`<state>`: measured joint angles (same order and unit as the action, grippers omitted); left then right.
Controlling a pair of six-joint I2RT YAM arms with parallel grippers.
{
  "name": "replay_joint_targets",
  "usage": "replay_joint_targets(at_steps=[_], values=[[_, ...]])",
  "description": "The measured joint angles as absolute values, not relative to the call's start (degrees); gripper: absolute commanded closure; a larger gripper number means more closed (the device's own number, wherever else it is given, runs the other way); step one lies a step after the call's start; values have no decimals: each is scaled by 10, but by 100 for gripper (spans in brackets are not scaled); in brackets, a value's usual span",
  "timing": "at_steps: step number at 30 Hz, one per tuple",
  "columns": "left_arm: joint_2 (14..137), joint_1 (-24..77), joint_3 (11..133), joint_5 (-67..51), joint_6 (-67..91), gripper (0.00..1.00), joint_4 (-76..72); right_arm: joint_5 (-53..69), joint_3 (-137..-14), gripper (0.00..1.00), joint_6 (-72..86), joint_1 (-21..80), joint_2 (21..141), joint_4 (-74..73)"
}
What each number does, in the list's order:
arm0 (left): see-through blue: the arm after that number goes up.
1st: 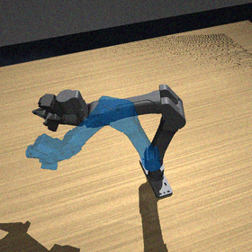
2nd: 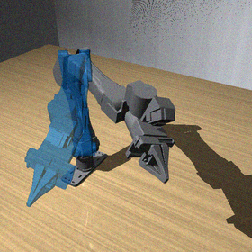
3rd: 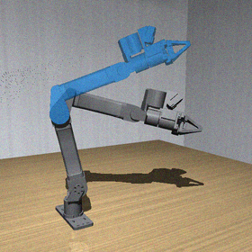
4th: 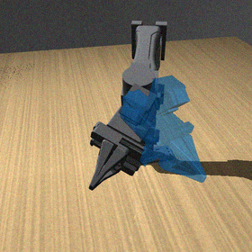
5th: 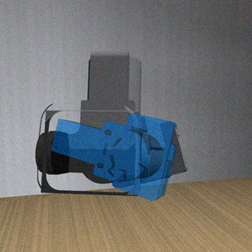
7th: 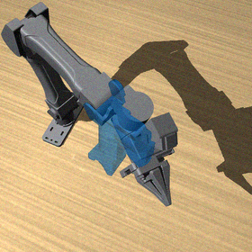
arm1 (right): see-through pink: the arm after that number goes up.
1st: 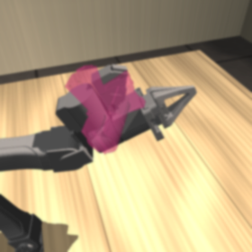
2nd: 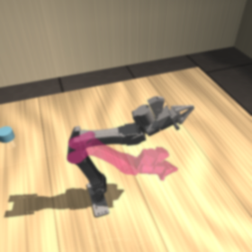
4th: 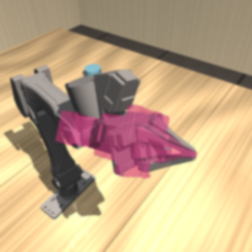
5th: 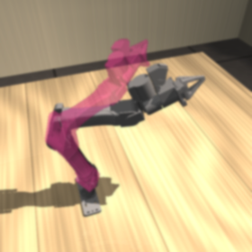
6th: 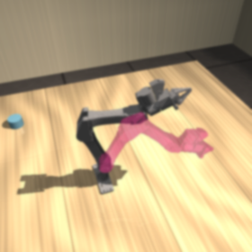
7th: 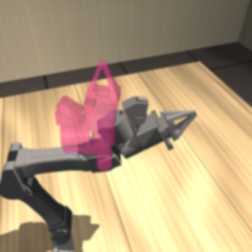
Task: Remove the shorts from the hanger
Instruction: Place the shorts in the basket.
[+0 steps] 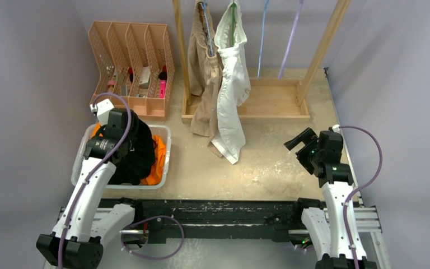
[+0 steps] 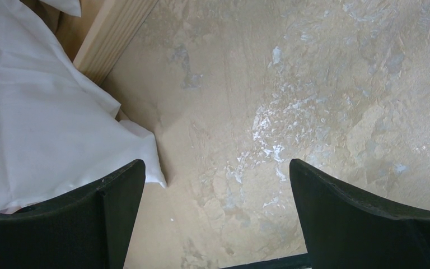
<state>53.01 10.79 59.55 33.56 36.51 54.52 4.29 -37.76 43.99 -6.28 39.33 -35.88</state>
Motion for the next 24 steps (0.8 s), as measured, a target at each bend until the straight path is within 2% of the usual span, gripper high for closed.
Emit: replay_joint_targets(at_steps=[5, 11, 13, 14, 15, 16, 19, 24], values=[[535, 77, 542, 337, 392, 100, 505, 47, -378, 1, 436, -63, 393, -360], [598, -107, 484, 230, 393, 100, 447, 53, -400, 1, 430, -63, 393, -374], [634, -144, 486, 187, 392, 86, 438, 53, -411, 1, 426, -63, 392, -376], [640, -153, 486, 171, 392, 72, 435, 53, -415, 0, 425, -63, 392, -376], [642, -158, 486, 153, 392, 52, 433, 53, -419, 0, 423, -63, 391, -376], [637, -161, 486, 138, 391, 45, 432, 53, -422, 0, 422, -63, 390, -376], [601, -162, 486, 97, 394, 35, 434, 53, -425, 0, 418, -63, 389, -377], [521, -161, 523, 86, 398, 28, 464, 53, -436, 0, 408, -63, 395, -379]])
